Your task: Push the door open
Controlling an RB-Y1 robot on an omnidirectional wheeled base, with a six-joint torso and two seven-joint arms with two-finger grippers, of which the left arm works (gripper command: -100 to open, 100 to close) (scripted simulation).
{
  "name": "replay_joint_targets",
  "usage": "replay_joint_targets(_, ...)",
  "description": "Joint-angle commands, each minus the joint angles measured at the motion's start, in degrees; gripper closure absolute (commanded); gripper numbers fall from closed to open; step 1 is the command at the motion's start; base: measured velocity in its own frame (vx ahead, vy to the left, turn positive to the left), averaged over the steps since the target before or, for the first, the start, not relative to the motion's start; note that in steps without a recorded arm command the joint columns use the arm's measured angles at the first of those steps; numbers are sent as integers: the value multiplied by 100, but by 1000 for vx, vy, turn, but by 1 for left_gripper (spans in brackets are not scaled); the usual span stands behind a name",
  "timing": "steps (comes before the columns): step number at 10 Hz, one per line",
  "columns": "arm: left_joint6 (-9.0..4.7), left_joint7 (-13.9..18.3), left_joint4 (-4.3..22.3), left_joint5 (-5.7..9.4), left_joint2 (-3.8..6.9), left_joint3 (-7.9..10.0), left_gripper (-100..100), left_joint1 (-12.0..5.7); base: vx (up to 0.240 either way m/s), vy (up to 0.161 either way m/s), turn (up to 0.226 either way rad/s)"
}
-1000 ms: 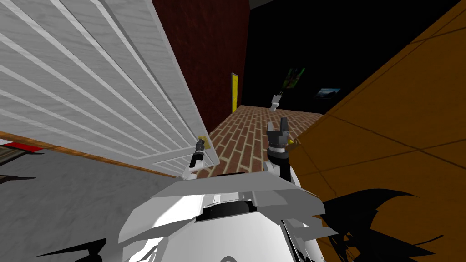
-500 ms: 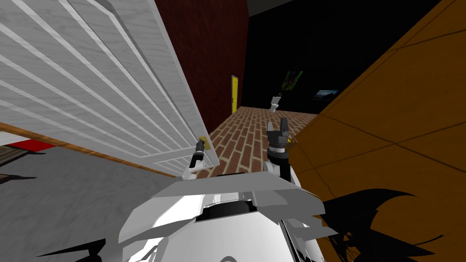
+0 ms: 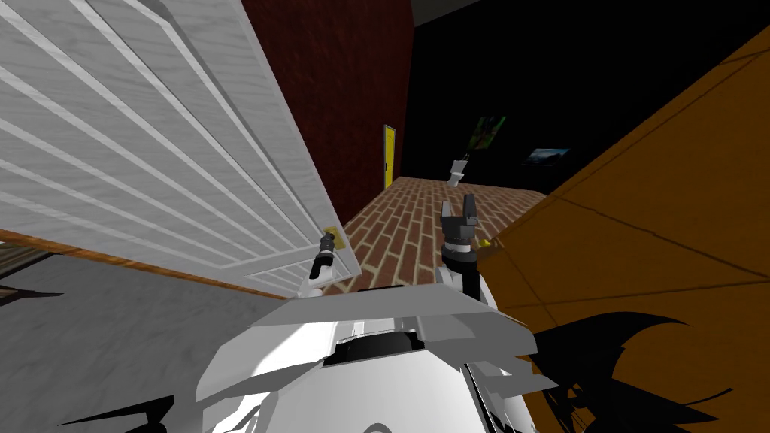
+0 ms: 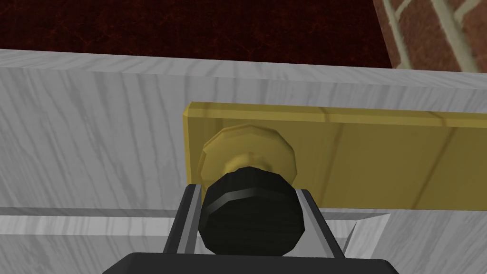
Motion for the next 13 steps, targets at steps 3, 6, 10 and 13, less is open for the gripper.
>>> replay_joint_targets(3,44,-52,-130,49,-17,263,100,13,208,-45,52)
replay_joint_targets(6,88,-83,-184,92,-115,463,100,32,199,-69,65)
replay_joint_targets(10,122,-100,-250,124,-42,618,100,100,147,-34,38)
replay_joint_targets(13,123,-135,-301,155,-19,806,100,143,203,-33,43)
